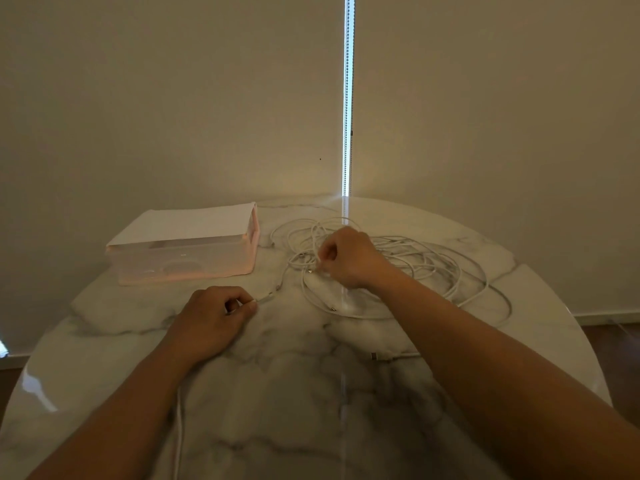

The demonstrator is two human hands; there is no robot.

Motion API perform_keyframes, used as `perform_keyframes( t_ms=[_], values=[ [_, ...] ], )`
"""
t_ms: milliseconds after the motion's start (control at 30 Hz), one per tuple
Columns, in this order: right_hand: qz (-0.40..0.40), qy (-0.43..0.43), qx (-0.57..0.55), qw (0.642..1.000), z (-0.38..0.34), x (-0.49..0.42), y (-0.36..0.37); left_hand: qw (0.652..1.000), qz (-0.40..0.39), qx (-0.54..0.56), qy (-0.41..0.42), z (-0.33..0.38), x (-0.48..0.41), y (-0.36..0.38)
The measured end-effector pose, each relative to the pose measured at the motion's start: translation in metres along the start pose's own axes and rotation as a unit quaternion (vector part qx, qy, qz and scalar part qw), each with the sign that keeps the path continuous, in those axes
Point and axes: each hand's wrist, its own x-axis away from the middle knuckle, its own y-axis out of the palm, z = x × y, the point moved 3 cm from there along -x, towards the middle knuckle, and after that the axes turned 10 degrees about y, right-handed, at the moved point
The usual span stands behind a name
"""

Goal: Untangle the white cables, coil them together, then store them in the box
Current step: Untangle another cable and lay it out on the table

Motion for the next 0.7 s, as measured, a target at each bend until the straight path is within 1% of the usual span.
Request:
perform_keyframes(
  t_ms=[100, 200, 267, 300, 400, 533, 600, 700],
  values=[
    [0.042, -0.006, -0.163, 0.986, 0.002, -0.002, -0.026, 1.0, 0.003, -0.001, -0.002, 0.002, 0.0, -0.001],
    [0.055, -0.029, -0.32, 0.945, 0.008, -0.005, -0.048, 1.0, 0.002, -0.002, 0.001, 0.003, 0.0, -0.001],
    [0.048, -0.024, -0.388, 0.92, 0.014, -0.007, -0.061, 1.0, 0.002, 0.0, -0.001, 0.003, 0.0, -0.001],
    [0.041, -0.013, -0.4, 0.915, 0.018, -0.009, -0.065, 1.0, 0.001, -0.001, -0.002, 0.003, 0.0, -0.001],
    [0.023, 0.009, -0.387, 0.922, 0.028, -0.011, -0.068, 1.0, 0.0, -0.004, 0.0, 0.003, 0.0, -0.001],
    [-0.015, -0.027, -0.365, 0.931, 0.022, -0.002, -0.07, 1.0, 0.001, -0.006, -0.005, 0.004, 0.0, -0.002],
    [-0.048, -0.063, -0.314, 0.946, 0.013, 0.009, -0.067, 1.0, 0.001, -0.009, -0.006, 0.004, 0.0, -0.002],
    [-0.144, -0.115, -0.184, 0.966, 0.004, 0.029, -0.056, 1.0, 0.0, -0.015, -0.009, 0.005, 0.0, -0.003]
  ],
)
